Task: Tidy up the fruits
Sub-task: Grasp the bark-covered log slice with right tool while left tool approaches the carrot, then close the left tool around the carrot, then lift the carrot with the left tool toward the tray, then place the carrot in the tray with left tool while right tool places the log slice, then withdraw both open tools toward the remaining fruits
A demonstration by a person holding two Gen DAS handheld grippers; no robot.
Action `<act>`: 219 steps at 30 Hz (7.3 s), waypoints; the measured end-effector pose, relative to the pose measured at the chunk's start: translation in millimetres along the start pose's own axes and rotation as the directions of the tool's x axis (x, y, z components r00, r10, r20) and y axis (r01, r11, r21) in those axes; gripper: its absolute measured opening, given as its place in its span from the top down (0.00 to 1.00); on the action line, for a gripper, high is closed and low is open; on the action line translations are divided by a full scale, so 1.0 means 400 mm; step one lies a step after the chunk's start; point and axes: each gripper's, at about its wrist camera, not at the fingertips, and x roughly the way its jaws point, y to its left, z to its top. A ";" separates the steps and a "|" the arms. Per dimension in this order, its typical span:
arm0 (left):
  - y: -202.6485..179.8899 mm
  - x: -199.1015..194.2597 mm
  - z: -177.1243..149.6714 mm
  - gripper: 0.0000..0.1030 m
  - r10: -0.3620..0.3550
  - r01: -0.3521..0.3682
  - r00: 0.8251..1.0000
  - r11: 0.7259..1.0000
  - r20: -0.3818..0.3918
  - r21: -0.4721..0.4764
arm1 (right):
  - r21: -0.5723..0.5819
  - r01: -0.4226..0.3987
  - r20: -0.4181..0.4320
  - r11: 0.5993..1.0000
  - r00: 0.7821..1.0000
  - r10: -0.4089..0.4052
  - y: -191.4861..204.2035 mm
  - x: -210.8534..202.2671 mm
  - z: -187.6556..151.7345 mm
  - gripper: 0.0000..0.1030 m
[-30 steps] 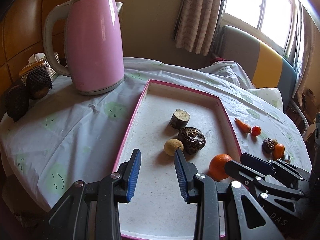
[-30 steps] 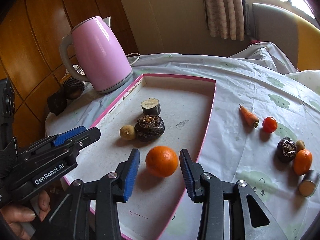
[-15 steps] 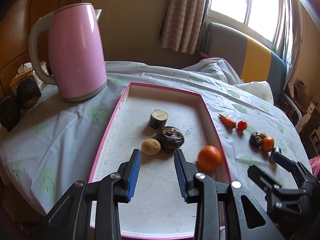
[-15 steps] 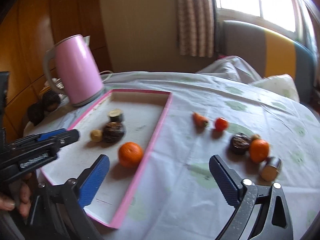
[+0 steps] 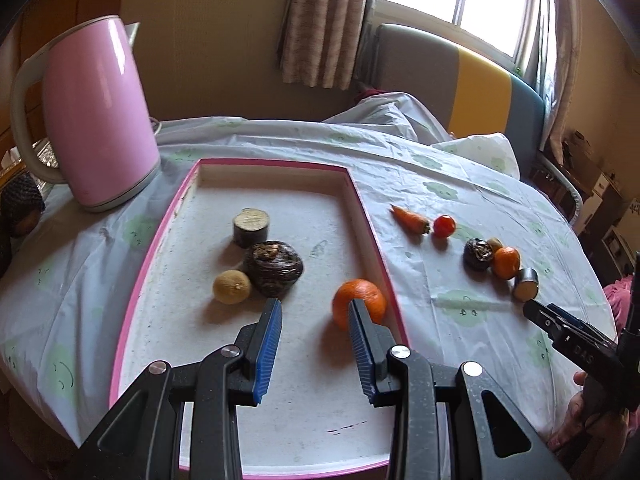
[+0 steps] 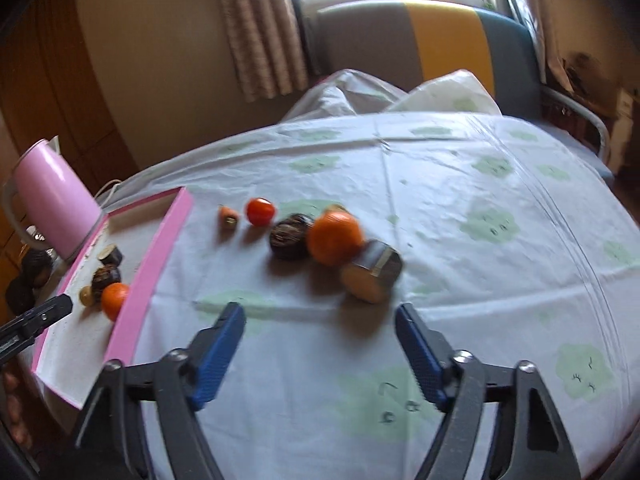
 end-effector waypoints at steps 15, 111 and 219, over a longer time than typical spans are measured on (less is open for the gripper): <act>-0.138 0.043 0.023 0.66 -0.085 0.089 0.995 0.993 -0.048 0.081 | 0.006 0.054 -0.015 0.999 0.998 -0.054 -0.048 0.034 0.017 0.39; -0.272 0.130 0.012 0.74 -0.216 0.243 0.964 0.953 -0.156 0.181 | -0.076 0.020 -0.054 0.997 0.998 -0.024 -0.049 0.045 -0.004 0.58; -0.131 0.006 -0.017 0.69 -0.101 0.106 0.994 0.985 -0.043 0.134 | -0.049 0.001 -0.030 0.999 1.000 -0.002 0.010 0.074 0.041 0.35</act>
